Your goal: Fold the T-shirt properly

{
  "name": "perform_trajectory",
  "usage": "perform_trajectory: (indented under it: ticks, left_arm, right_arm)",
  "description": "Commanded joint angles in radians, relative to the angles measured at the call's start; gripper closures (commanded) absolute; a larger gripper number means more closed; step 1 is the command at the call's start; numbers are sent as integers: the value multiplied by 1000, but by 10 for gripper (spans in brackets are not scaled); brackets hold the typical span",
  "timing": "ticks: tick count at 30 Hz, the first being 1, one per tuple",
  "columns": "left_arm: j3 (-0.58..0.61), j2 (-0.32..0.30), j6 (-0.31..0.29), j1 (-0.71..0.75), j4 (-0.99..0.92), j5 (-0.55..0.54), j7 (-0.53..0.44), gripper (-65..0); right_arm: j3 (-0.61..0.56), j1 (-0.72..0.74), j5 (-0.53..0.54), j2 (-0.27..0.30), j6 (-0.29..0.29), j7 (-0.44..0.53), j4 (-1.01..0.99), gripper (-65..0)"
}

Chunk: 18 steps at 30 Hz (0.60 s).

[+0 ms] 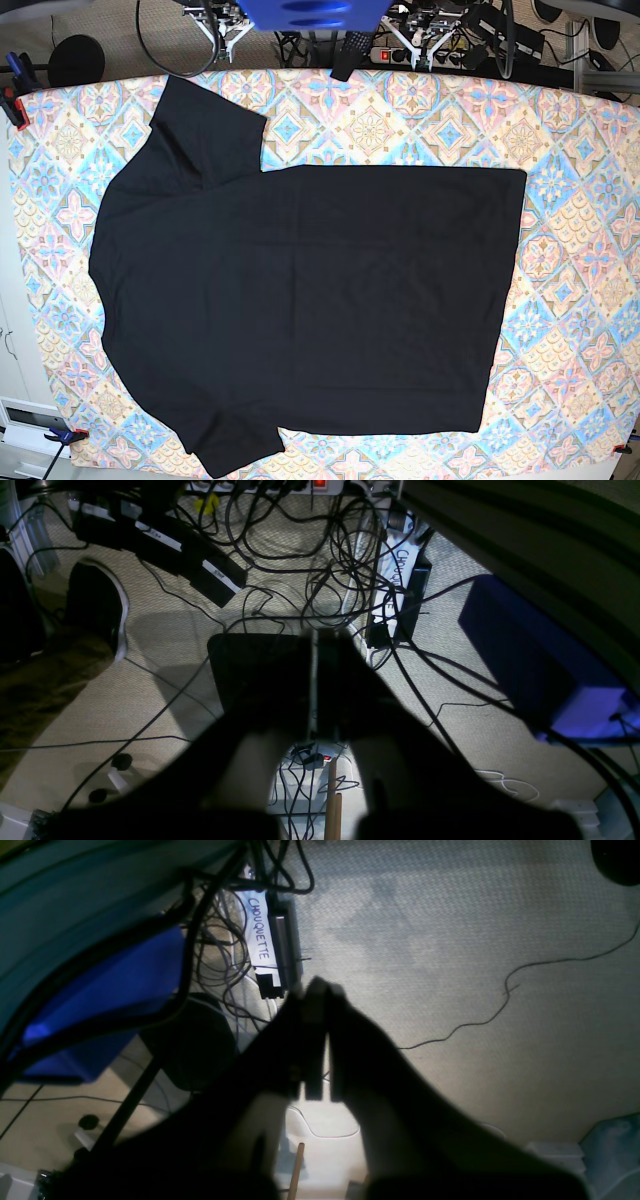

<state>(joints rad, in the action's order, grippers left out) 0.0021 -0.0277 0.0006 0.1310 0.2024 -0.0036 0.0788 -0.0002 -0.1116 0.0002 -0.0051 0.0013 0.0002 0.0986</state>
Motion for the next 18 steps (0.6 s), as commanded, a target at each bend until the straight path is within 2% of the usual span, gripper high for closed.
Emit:
perform_trajectory:
  ticks: [1, 18]
  left_arm:
    - [-3, 1, 3, 8, 4, -3, -1, -11]
    - [-3, -1, 3, 31, 18, -3, -3, -11]
  right_arm:
    - [1, -6, -1, 3, -4, 2, 0, -2]
    - [1, -7, -1, 3, -4, 1, 0, -2]
